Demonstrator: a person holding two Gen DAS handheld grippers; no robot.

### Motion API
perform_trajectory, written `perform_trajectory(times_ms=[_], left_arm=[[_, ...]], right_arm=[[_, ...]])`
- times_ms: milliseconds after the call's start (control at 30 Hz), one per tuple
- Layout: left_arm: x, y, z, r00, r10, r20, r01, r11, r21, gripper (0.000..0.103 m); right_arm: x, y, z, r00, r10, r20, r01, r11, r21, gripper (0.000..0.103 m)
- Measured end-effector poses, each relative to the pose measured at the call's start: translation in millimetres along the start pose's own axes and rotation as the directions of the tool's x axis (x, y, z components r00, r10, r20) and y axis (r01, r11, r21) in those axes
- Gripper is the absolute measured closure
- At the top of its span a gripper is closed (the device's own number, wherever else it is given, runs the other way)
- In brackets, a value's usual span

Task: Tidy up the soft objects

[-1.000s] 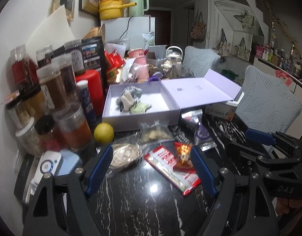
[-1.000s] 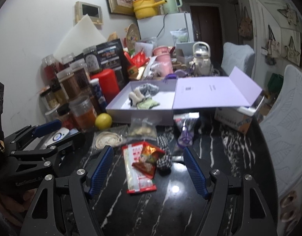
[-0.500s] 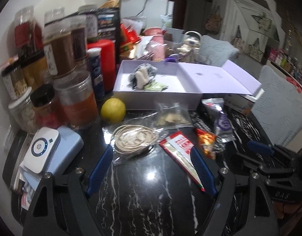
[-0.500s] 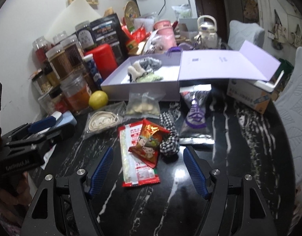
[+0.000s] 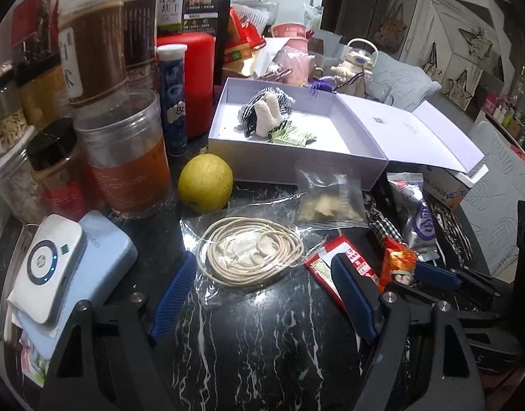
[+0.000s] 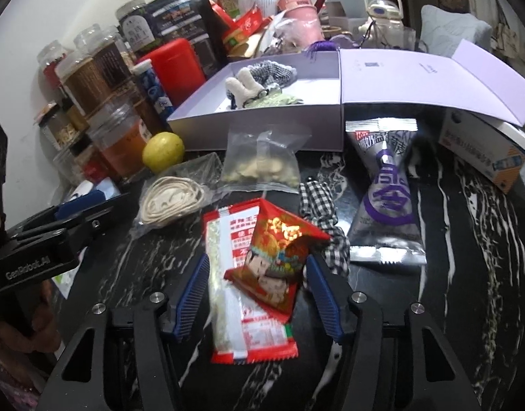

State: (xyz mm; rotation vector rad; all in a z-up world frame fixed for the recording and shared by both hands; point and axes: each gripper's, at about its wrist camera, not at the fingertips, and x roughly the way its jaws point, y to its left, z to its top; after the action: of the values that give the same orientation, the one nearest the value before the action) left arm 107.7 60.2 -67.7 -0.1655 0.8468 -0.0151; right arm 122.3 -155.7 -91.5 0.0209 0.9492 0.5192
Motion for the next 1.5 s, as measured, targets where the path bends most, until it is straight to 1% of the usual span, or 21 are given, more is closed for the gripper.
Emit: perform_trajectory(times_ms=[200,233,267,300,333,367,433,500,633,700,733,767,800,833,900,933,1133,1333,1500], left_arm=[[20,7,8,0.999,-0.031,-0.039,0.029,0.999,-0.046,0.022],[22,7,8,0.998,-0.036,-0.043,0.034,0.998,-0.050,0.022],[24,7,9,0.998,-0.038,-0.047,0.036,0.998,-0.052,0.022],[26,6,10,0.998,-0.034,-0.049,0.032,0.998,-0.051,0.022],[28,6,11,0.998,-0.030,-0.052,0.027,0.998,-0.050,0.022],[30,5,12,0.998,-0.032,-0.057,0.029,0.998,-0.054,0.022],[36,6,14,0.997,-0.037,-0.064,0.032,0.997,-0.072,0.022],[43,7,16,0.997,-0.019,-0.074,0.013,0.997,-0.082,0.022],[61,5,18,0.993,0.026,-0.118,-0.035,0.997,-0.076,0.022],[65,3,18,0.992,0.035,-0.119,-0.043,0.997,-0.062,0.022],[66,2,18,0.992,0.044,-0.121,-0.051,0.997,-0.055,0.020],[68,1,18,0.990,0.057,-0.126,-0.063,0.997,-0.047,0.011],[72,-1,17,0.986,0.090,-0.142,-0.096,0.995,-0.033,0.004],[75,-1,16,0.982,0.110,-0.157,-0.115,0.993,-0.026,0.000],[79,3,13,0.981,0.088,-0.172,-0.097,0.994,-0.041,0.000],[78,5,12,0.984,0.079,-0.162,-0.089,0.995,-0.054,0.000],[81,1,14,0.983,0.088,-0.163,-0.097,0.994,-0.045,0.000],[85,-6,17,0.984,0.090,-0.153,-0.092,0.996,-0.006,0.000],[82,-6,15,0.988,0.083,-0.130,-0.083,0.997,0.011,0.000]], right_arm=[[16,-2,9,1.000,-0.019,-0.022,0.019,1.000,-0.022,0.044],[18,-1,10,0.999,-0.033,-0.026,0.032,0.999,-0.036,0.047],[19,-1,11,0.999,-0.045,-0.029,0.043,0.998,-0.044,0.054],[21,0,10,0.997,-0.064,-0.033,0.062,0.996,-0.058,0.058],[23,1,10,0.996,-0.083,-0.039,0.080,0.994,-0.073,0.067],[25,1,9,0.995,-0.092,-0.046,0.088,0.993,-0.083,0.069],[25,-2,8,0.996,-0.075,-0.043,0.072,0.994,-0.079,0.069],[23,-4,7,0.997,-0.065,-0.046,0.061,0.995,-0.073,0.069],[22,-6,6,0.998,-0.048,-0.052,0.045,0.997,-0.057,0.069],[21,-7,5,0.998,-0.041,-0.055,0.039,0.998,-0.052,0.069],[21,-8,4,0.998,-0.036,-0.059,0.033,0.998,-0.045,0.069],[22,-10,3,0.997,-0.030,-0.065,0.028,0.999,-0.036,0.069],[22,-11,3,0.997,-0.026,-0.071,0.024,0.999,-0.029,0.069],[23,-13,2,0.996,-0.022,-0.081,0.021,1.000,-0.020,0.069],[23,-14,1,0.997,-0.018,-0.078,0.016,1.000,-0.023,0.069],[23,-13,2,0.997,-0.020,-0.081,0.018,0.999,-0.026,0.069],[23,-12,2,0.997,-0.022,-0.079,0.019,0.999,-0.028,0.069],[20,-14,-2,0.999,-0.011,-0.051,0.011,1.000,-0.008,0.069],[19,-15,-4,0.999,-0.014,-0.040,0.014,1.000,-0.015,0.069]])
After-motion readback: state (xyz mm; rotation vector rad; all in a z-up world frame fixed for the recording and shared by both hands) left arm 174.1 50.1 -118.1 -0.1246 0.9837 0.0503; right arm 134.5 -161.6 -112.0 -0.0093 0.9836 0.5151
